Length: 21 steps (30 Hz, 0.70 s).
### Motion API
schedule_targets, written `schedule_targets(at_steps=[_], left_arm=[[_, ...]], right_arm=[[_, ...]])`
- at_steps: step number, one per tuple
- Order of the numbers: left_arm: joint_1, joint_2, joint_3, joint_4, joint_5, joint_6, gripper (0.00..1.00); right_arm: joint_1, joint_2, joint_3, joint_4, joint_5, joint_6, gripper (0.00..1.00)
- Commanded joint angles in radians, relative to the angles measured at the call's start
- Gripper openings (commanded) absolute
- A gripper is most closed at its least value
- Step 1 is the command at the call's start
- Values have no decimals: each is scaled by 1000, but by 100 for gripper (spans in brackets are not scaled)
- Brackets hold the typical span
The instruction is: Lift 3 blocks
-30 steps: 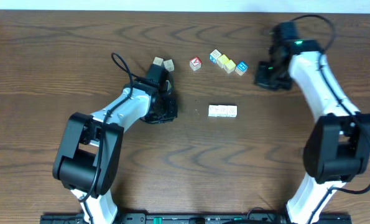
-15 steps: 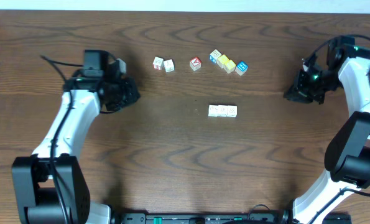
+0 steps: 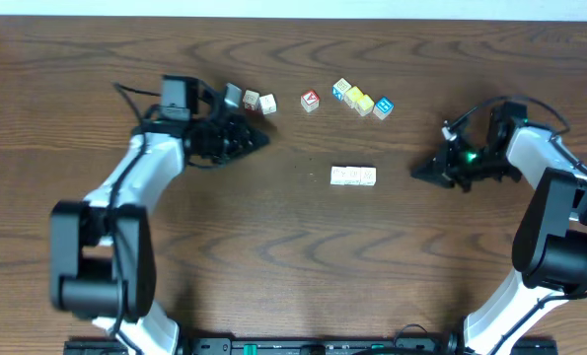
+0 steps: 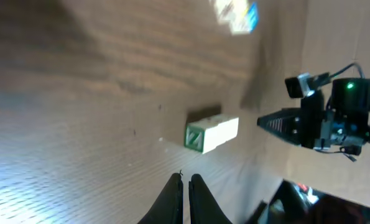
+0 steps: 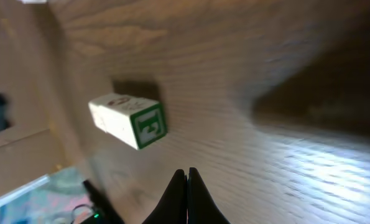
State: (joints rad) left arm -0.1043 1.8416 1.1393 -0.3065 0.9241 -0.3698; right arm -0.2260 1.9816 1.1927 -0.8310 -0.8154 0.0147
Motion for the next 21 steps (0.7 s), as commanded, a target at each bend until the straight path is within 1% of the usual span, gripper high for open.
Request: schedule_targets(at_steps=[1, 6, 12, 14, 17, 18, 21], left_arm=[[-6, 54, -3, 0, 43, -17, 7], [-27, 99, -3, 35, 38, -29, 8], [-118, 117, -3, 43, -66, -36, 7], [-148, 117, -3, 39, -150, -35, 7], [-197, 117, -3, 12, -371, -35, 7], [-211, 117, -3, 9, -406, -35, 7], [-247, 117, -3, 19, -413, -32, 7]], right_arm=[[5, -3, -27, 21, -102, 7, 1], [15, -3, -42, 44, -69, 7, 1], [55, -3, -51, 99, -25, 71, 1], [72, -3, -51, 105, 69, 122, 1], [103, -3, -51, 106, 188, 171, 1], [113, -3, -51, 106, 203, 172, 1], [145, -3, -51, 113, 205, 172, 1]])
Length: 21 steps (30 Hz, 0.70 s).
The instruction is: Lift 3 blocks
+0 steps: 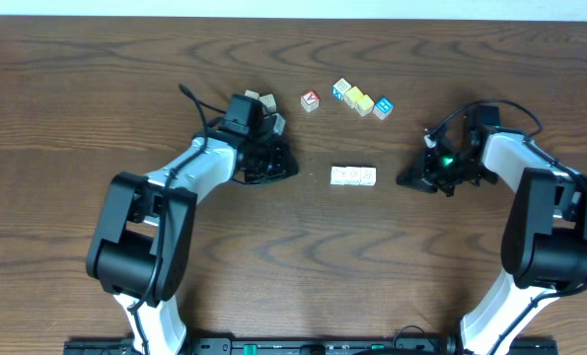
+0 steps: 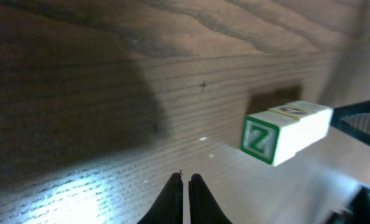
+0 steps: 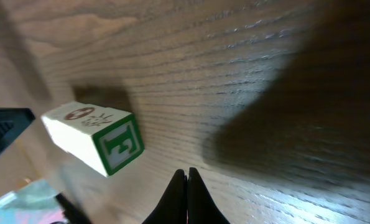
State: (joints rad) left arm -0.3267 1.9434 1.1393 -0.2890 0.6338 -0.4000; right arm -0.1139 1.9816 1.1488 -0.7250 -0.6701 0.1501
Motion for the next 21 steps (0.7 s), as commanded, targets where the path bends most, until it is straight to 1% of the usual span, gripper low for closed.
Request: schedule_targets(at_steps=[1, 5, 11, 15, 21], left_arm=[[-34, 15, -3, 8, -123, -2, 7], [-63, 15, -3, 27, -130, -2, 7], [-65, 15, -3, 53, -127, -6, 7], [-68, 15, -3, 68, -76, -6, 7], [-71, 15, -3, 67, -75, -6, 7]], right_arm=[[43, -3, -8, 12, 60, 36, 1], [78, -3, -8, 31, 59, 37, 1], [109, -3, -7, 49, 53, 37, 1], [110, -3, -8, 73, 13, 37, 1], [110, -3, -7, 109, -66, 37, 1]])
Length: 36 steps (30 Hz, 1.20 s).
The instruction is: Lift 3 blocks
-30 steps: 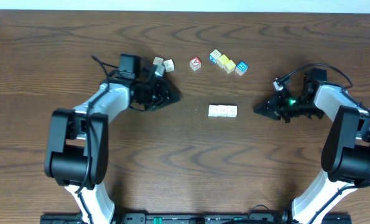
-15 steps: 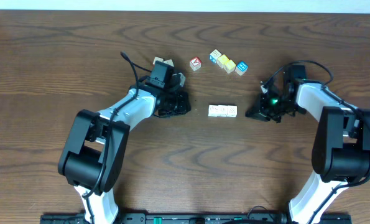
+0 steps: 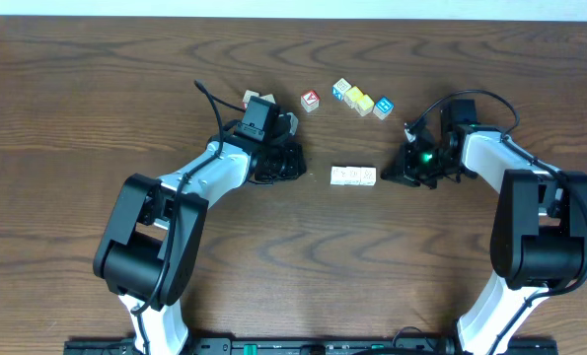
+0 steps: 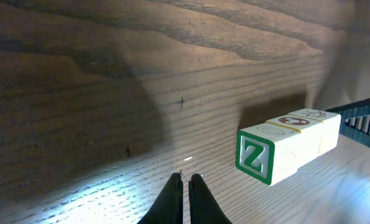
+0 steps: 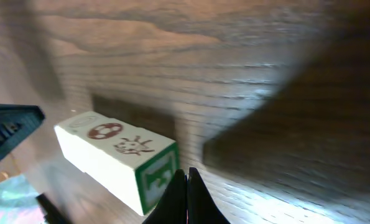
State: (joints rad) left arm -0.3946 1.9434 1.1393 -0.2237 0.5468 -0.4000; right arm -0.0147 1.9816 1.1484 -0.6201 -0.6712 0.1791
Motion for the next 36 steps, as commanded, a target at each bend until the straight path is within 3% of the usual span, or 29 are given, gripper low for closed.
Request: schedule_targets(at_steps=[1, 36], left_arm=[[-3, 15, -3, 2, 18, -5, 7], [-5, 15, -3, 1, 29, -6, 7]], right_arm=[[11, -3, -7, 4, -64, 8, 1], [30, -3, -7, 3, -59, 45, 1]])
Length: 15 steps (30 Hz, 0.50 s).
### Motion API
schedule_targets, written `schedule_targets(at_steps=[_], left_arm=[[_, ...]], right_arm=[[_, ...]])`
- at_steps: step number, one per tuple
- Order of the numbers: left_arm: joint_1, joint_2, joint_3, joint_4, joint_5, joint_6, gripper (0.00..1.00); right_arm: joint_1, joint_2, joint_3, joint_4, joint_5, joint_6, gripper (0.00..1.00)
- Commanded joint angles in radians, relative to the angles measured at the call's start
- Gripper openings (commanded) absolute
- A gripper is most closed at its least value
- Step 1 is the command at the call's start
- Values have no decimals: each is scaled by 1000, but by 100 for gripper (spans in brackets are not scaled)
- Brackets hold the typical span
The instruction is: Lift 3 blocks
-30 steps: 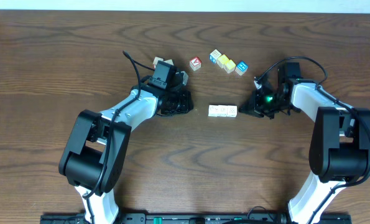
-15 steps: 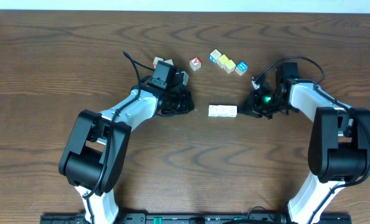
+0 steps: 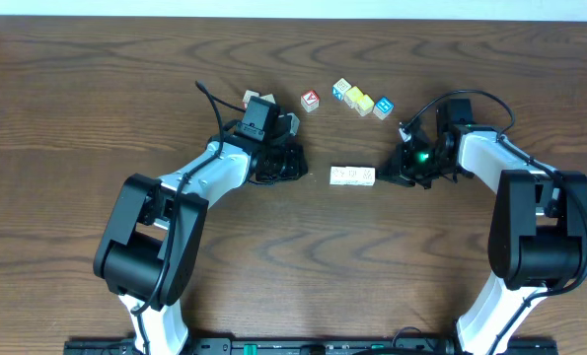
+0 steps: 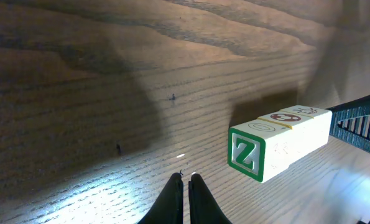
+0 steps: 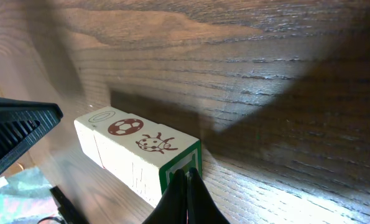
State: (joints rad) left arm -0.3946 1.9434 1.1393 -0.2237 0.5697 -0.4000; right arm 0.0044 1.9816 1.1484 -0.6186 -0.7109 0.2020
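Three white blocks lie end to end as one row [image 3: 353,176] in the middle of the table. In the left wrist view the row [image 4: 278,146] shows a green Z on its near end. My left gripper [image 4: 186,177] is shut and empty, a short way left of that end, also seen from above [image 3: 303,169]. My right gripper [image 5: 186,175] is shut, and its tips rest against the green-framed end face of the row [image 5: 141,155], seen from above at the row's right end [image 3: 381,177].
Loose blocks lie at the back: a red one [image 3: 311,100], a string of yellow and blue ones [image 3: 363,100], and two more by the left arm's wrist [image 3: 249,99]. Both arms reach in low from the sides of the table [image 3: 76,59].
My right gripper has moved left, from a small gap to touching the row's right end face. The left gripper and the row have barely shifted.
Both grippers were shut and well out to either side of the row. At each later moment they stood closer to its two ends. Now the right one touches the right end, and the left one is just short of the Z end.
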Motion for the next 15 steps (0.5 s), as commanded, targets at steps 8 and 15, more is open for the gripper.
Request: schedule_targets(at_steps=[8, 15], left_arm=[[-13, 15, -3, 2, 6, -40, 7], [-45, 15, -3, 6, -2, -44, 7]], right_arm=[[11, -3, -7, 3, -20, 60, 1], [11, -3, -7, 2, -20, 60, 1]])
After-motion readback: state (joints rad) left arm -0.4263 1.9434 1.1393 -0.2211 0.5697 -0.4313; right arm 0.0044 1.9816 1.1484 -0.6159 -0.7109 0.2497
